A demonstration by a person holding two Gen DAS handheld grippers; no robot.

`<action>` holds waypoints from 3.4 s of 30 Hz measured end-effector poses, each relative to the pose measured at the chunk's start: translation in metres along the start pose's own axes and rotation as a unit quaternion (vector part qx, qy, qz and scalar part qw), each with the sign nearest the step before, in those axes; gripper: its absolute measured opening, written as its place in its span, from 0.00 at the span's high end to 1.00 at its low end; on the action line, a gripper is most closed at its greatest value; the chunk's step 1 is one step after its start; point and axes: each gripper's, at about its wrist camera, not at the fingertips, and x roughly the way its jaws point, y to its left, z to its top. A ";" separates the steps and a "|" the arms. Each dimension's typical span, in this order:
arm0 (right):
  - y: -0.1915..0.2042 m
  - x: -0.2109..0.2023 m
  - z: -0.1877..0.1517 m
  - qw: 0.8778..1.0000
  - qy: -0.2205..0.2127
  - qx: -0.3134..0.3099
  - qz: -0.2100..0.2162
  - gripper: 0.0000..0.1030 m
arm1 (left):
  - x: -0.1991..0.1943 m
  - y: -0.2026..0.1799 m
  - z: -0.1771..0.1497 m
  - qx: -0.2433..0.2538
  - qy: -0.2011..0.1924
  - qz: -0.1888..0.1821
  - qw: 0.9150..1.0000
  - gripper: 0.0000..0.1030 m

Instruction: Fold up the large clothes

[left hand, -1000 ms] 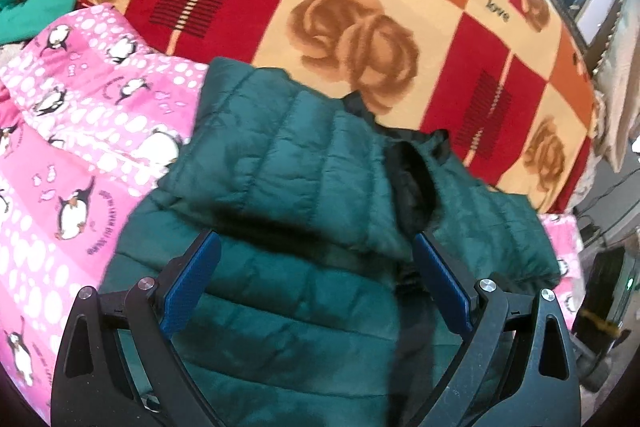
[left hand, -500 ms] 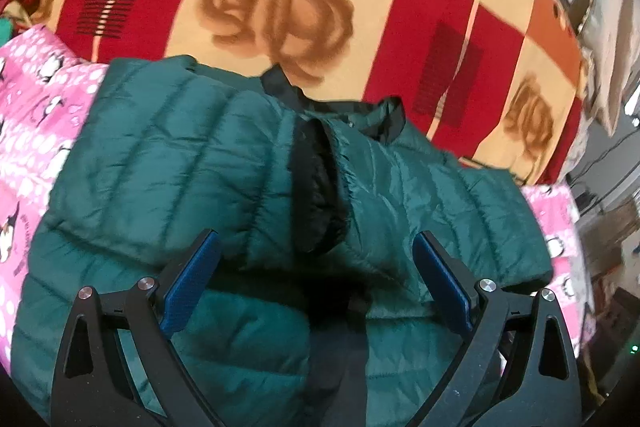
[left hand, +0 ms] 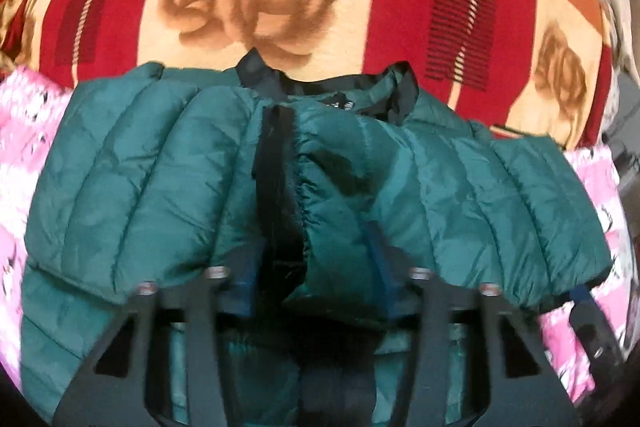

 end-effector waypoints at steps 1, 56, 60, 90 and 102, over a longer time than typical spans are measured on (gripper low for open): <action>-0.001 -0.003 0.001 1.000 -0.008 0.002 -0.003 0.34 | -0.004 -0.001 0.001 0.006 -0.005 -0.002 1.000 0.74; 0.037 0.075 0.033 0.991 0.111 -0.078 -0.020 0.34 | -0.080 0.135 0.012 -0.054 -0.098 0.037 0.993 0.30; 0.059 0.106 0.012 0.984 0.131 -0.107 -0.046 0.34 | -0.061 0.121 0.014 -0.043 -0.081 0.045 0.995 0.29; 0.088 0.132 0.023 0.984 0.138 -0.109 -0.028 0.31 | -0.016 0.121 -0.005 -0.045 -0.039 0.095 0.994 0.23; 0.026 0.146 0.029 0.980 0.136 -0.093 -0.116 0.29 | -0.011 0.117 -0.005 -0.045 -0.045 0.101 0.993 0.17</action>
